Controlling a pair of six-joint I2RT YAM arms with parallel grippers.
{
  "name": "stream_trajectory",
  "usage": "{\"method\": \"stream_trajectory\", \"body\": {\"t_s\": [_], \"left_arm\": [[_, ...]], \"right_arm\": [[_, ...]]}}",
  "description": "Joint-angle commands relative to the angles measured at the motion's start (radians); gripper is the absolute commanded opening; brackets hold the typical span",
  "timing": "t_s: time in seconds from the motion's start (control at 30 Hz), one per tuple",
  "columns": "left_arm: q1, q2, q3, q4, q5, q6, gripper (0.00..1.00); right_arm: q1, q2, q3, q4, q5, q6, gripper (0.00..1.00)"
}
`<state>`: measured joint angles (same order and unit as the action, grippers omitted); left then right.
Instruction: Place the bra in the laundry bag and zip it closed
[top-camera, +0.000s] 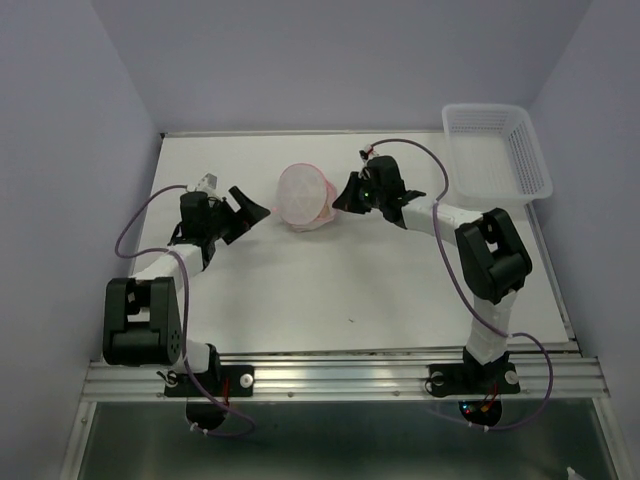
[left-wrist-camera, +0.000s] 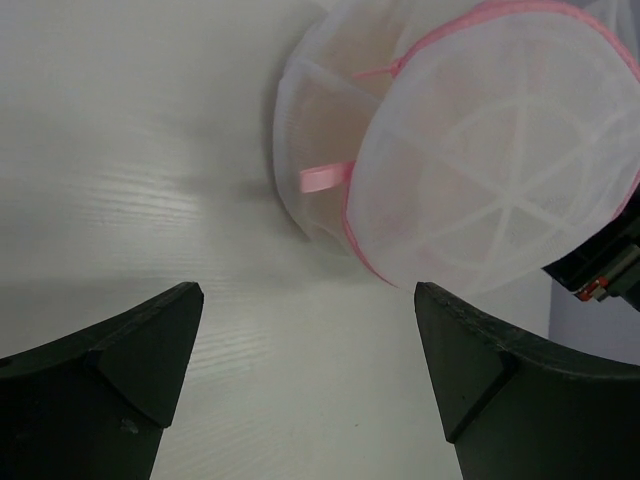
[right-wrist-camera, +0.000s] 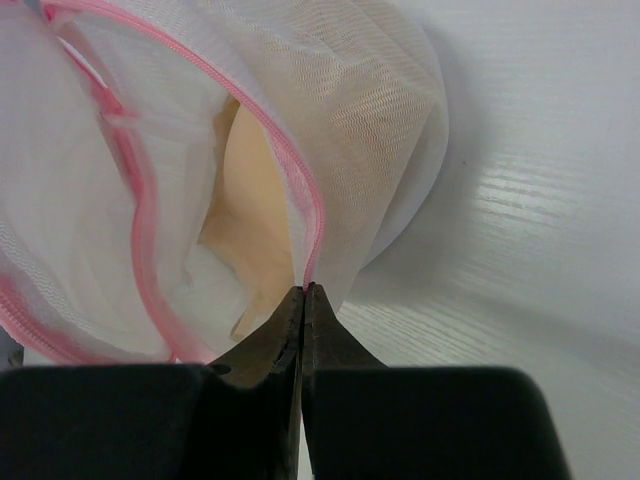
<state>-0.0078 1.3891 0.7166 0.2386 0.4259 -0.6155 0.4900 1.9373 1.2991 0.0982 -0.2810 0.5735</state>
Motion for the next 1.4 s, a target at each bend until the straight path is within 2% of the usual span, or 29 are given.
{"method": "stream_trajectory", "body": {"t_s": [0.0, 0.13, 0.27, 0.47, 0.6, 0.77, 0.9, 1.07, 1.2, 1.3, 1.33, 1.37], "left_arm": [[0.000, 0.066, -0.072, 0.420, 0.249, -0.075, 0.98], [0.015, 0.152, -0.059, 0.562, 0.343, -0.111, 0.93], [0.034, 0.221, -0.020, 0.562, 0.344, -0.104, 0.90], [0.034, 0.332, 0.009, 0.640, 0.395, -0.128, 0.90], [0.032, 0.352, 0.004, 0.711, 0.425, -0.150, 0.90], [0.029, 0.384, 0.020, 0.716, 0.432, -0.150, 0.88], [0.016, 0.429, 0.040, 0.751, 0.447, -0.165, 0.94], [-0.030, 0.479, 0.087, 0.758, 0.430, -0.174, 0.94], [-0.040, 0.530, 0.125, 0.809, 0.448, -0.239, 0.84], [-0.058, 0.559, 0.136, 0.932, 0.473, -0.308, 0.73], [-0.063, 0.562, 0.145, 0.944, 0.475, -0.323, 0.65], [-0.076, 0.571, 0.161, 0.944, 0.475, -0.323, 0.62]], "right_arm": [[-0.016, -0.001, 0.051, -0.006, -0.015, 0.000, 0.01], [-0.016, 0.005, 0.058, -0.012, -0.011, -0.001, 0.01], [-0.016, 0.009, 0.065, -0.011, -0.010, 0.002, 0.01], [-0.025, 0.019, 0.065, -0.011, -0.018, 0.002, 0.01], [-0.034, 0.015, 0.063, -0.011, -0.020, -0.001, 0.01], [-0.044, 0.015, 0.066, -0.009, -0.027, -0.001, 0.01], [-0.044, 0.017, 0.060, -0.009, -0.029, -0.003, 0.01], [-0.044, 0.012, 0.062, -0.009, -0.038, -0.006, 0.01], [-0.044, 0.012, 0.060, -0.008, -0.046, -0.015, 0.01], [-0.044, 0.018, 0.060, -0.008, -0.053, -0.015, 0.01], [-0.044, 0.020, 0.062, -0.009, -0.055, -0.017, 0.01], [-0.044, 0.020, 0.065, -0.008, -0.058, -0.021, 0.01]]}}
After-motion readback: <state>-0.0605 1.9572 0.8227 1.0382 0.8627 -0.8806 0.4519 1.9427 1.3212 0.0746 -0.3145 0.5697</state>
